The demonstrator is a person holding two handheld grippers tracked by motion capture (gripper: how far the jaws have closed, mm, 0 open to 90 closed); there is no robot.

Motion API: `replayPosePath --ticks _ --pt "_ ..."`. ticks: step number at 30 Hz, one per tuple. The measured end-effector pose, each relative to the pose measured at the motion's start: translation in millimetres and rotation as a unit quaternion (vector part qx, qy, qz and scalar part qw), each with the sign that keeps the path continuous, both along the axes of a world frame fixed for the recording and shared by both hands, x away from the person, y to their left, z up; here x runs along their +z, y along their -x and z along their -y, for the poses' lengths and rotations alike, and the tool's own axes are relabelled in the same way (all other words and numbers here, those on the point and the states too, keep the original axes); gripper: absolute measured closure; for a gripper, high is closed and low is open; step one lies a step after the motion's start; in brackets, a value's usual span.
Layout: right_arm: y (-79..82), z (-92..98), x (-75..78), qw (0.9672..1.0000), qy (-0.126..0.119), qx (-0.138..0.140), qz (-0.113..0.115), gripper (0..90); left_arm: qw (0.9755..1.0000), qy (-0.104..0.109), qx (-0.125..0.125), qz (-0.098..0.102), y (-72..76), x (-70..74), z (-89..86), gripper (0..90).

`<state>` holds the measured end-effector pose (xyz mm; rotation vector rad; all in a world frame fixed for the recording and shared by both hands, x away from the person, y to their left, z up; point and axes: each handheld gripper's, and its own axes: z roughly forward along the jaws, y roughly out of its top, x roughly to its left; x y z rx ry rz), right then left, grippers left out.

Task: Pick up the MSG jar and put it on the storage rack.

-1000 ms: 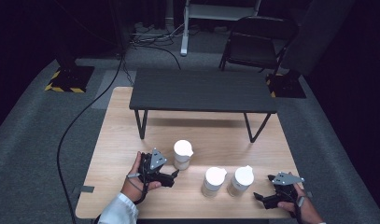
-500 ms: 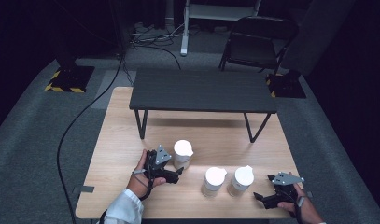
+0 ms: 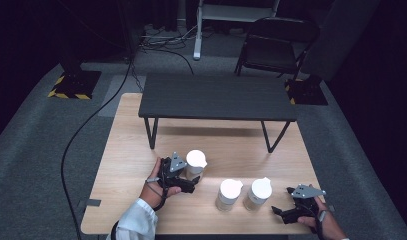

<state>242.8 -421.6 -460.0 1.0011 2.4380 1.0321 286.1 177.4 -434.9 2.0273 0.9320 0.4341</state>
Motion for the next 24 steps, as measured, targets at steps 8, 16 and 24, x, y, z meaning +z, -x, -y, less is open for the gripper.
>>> replayPosePath --ticks 8,16,24 --pt "0.0 0.0 0.0 1.0 0.0 0.0 0.0 0.0 0.9999 0.006 0.007 -0.004 -6.3 -4.4 8.7 2.6" --pt "0.0 0.0 0.0 1.0 0.0 0.0 0.0 0.0 0.9996 0.015 0.023 0.002 -7.3 -9.3 15.2 5.0" --pt "-0.1 0.1 0.0 1.0 0.0 0.0 0.0 0.0 0.9992 0.031 0.019 0.016 -2.2 -14.2 14.9 14.3"
